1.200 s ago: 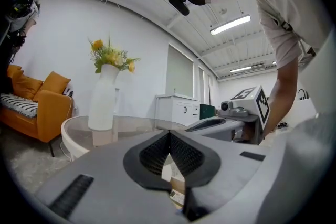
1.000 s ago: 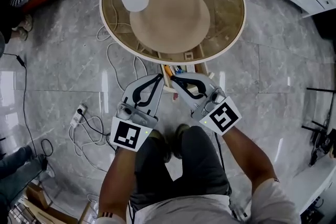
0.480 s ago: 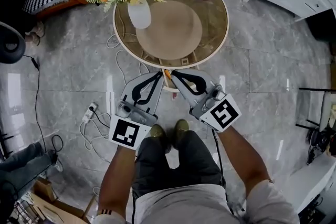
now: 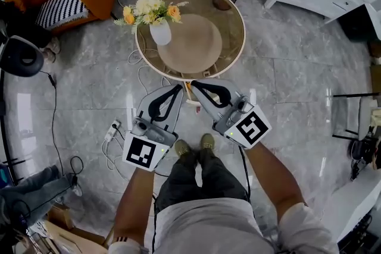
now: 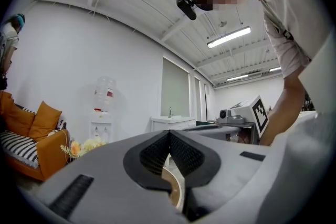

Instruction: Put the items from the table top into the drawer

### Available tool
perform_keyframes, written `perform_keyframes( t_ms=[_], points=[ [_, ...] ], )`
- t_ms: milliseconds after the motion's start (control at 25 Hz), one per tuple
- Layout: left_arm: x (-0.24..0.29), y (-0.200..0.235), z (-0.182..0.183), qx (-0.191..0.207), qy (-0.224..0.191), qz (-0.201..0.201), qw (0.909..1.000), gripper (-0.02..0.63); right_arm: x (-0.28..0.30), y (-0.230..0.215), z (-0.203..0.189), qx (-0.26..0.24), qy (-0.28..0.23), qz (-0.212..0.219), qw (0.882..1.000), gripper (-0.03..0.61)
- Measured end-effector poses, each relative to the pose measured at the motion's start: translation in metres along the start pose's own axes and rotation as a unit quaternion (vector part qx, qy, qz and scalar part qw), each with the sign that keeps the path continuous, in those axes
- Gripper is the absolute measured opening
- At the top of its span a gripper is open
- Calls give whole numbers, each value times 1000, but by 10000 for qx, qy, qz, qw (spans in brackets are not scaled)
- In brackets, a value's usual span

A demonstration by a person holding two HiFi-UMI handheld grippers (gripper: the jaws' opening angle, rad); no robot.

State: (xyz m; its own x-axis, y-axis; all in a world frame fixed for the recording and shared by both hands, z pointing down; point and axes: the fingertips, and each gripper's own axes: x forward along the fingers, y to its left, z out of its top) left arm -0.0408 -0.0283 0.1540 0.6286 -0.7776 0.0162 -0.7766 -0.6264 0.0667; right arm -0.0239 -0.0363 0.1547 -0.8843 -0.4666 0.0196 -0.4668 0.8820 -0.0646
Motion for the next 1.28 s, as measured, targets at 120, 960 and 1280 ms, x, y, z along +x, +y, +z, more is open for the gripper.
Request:
perform_keyframes(
  t_ms=[120,960,1280],
  points=[
    [-1,-5,21,38,-15,-44,10000,0,-6,4,20,19,-10,-16,10000,-1],
    [-9,-55,98,144,-277,-297,9991,0,-56,13,89,-301,-232,-272,9989,-2],
    [-18,-78,108,230,-348,-464,9981,0,-75,31,98,-407,-220,-321,9984,-2]
  ],
)
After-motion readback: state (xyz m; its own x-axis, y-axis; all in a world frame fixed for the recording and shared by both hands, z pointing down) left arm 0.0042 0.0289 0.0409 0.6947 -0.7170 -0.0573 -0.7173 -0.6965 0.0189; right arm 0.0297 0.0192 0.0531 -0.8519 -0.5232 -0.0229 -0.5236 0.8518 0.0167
